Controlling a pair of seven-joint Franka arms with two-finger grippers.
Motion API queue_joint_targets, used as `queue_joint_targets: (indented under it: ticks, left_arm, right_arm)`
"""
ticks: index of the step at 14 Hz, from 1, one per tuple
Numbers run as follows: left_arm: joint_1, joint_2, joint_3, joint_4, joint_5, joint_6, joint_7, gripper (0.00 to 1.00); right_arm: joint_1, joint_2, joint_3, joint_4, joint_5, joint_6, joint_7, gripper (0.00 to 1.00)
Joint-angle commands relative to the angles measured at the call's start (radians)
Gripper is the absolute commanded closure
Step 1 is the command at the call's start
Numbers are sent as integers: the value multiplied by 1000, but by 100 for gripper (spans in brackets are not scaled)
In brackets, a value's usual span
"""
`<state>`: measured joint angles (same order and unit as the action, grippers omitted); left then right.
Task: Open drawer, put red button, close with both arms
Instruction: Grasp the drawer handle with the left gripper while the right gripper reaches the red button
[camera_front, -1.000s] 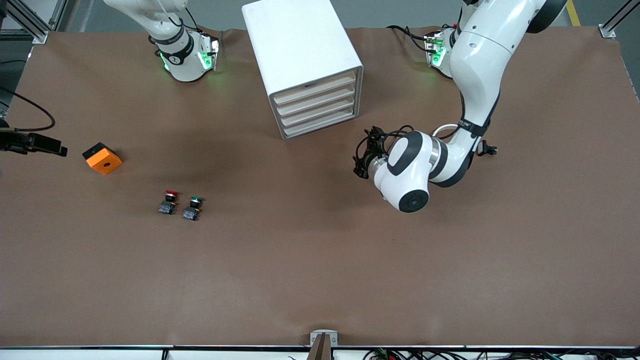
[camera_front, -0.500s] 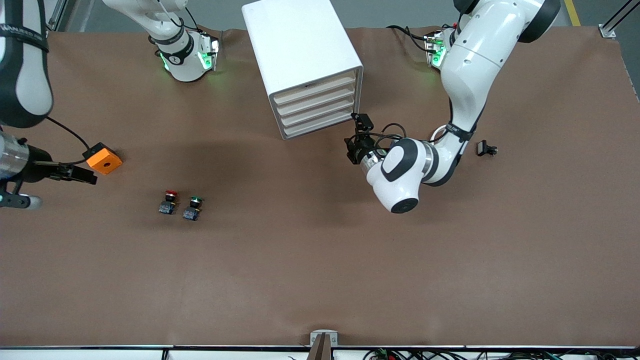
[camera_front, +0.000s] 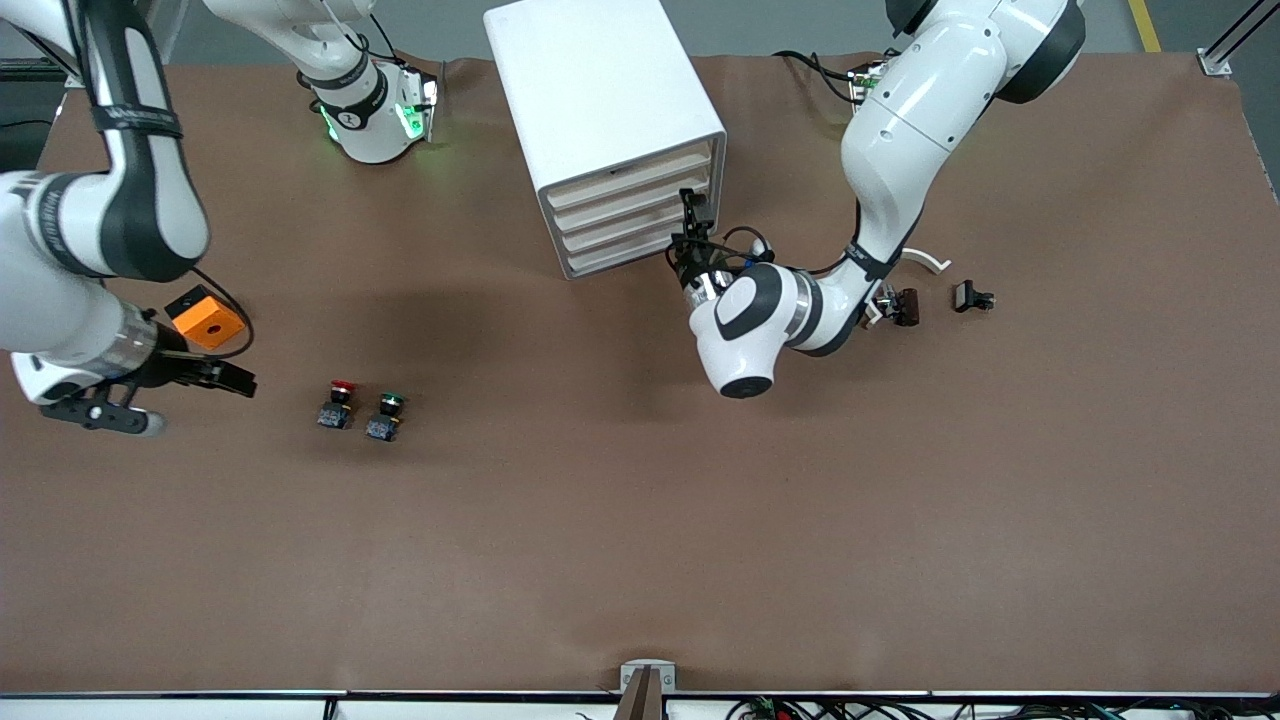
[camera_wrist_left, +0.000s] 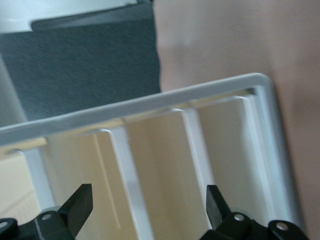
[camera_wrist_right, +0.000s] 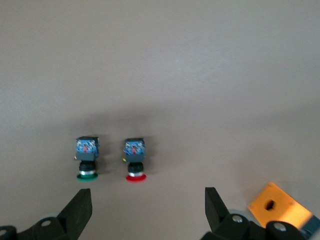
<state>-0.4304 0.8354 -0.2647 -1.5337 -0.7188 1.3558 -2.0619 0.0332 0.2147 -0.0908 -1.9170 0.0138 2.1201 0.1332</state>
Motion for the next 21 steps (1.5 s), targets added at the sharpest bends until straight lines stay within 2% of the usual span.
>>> queue_joint_targets:
  ticks: [1,6,8,11,14,17,21]
  left_arm:
    - [4,-10,-2,-29,-21,-47,-15,12]
    - [-1,-7,-2,-43,-21,-57,-14,51]
    - [-11,4,-4,-48,-22,-55,-14,52]
    - [-39,4,-4,-59,-59,-55,-11,55]
    - [-47,4,-4,-54,-74,-55,-9,78]
    - [-36,4,-1,-45,-76,-50,0,90]
    - [-5,7,12,-26,-65,-50,2,91]
  right_arm:
    - [17,69,-3,-24,3,127,26,0]
    - [11,181,-3,-63,3,311,28,0]
    - [14,202,-3,-97,5,400,28,0]
    - [19,229,-3,-100,3,422,58,0]
    - [28,236,-1,-112,5,426,86,0]
    - [65,238,-1,-160,5,490,158,0]
    - [67,238,-1,-208,5,557,158,0]
